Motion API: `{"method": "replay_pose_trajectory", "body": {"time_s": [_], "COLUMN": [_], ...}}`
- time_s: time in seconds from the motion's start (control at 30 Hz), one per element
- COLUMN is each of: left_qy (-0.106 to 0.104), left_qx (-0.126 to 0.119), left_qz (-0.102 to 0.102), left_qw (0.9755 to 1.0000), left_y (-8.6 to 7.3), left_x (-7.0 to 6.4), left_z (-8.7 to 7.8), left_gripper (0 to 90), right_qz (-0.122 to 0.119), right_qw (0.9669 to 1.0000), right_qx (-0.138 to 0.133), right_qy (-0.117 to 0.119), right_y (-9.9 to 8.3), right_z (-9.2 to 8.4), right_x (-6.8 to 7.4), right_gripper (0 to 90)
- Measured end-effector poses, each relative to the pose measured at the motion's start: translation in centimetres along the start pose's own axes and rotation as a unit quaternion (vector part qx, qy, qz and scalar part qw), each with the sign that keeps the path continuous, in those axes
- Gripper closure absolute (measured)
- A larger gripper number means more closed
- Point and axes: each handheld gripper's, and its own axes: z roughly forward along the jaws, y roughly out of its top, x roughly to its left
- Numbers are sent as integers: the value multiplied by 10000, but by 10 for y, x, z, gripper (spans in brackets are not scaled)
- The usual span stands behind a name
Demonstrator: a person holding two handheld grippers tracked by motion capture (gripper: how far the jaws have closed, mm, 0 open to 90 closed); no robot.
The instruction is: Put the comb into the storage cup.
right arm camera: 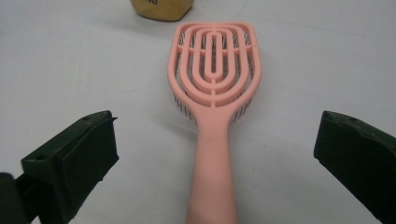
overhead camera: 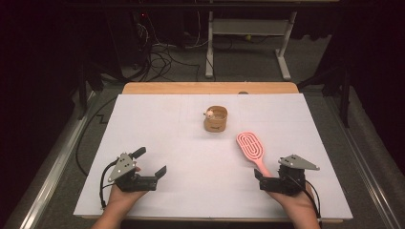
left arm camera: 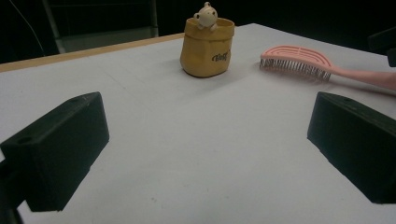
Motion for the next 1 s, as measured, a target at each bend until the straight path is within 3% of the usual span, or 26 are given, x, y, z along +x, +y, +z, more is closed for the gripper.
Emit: {"method": "replay_pose_trajectory", "body": {"time_s": [0.23, 0.47, 0.83, 1.0], "left_qy": [-33, 18, -53, -54], "left_qx": [-63, -89, -100, -104], "left_qz": [17, 21, 167, 200], "left_qw": [10000, 10000, 9998, 9997], "left_y": [1, 1, 1, 2], "left_x": [0, 0, -8, -8], "left_z": [-5, -6, -3, -2], "left_gripper": [0, 0, 0, 0], "right_qz": [-134, -271, -292, -158], "right_qw": [9998, 9990, 9974, 9971], "right_qx": [116, 324, 627, 711], "right_qy": [-70, -134, -221, -197], "right_y": [30, 47, 56, 60], "right_z": [14, 33, 55, 63], "right_x": [7, 5, 4, 4], "right_gripper": [2, 2, 2, 4]}}
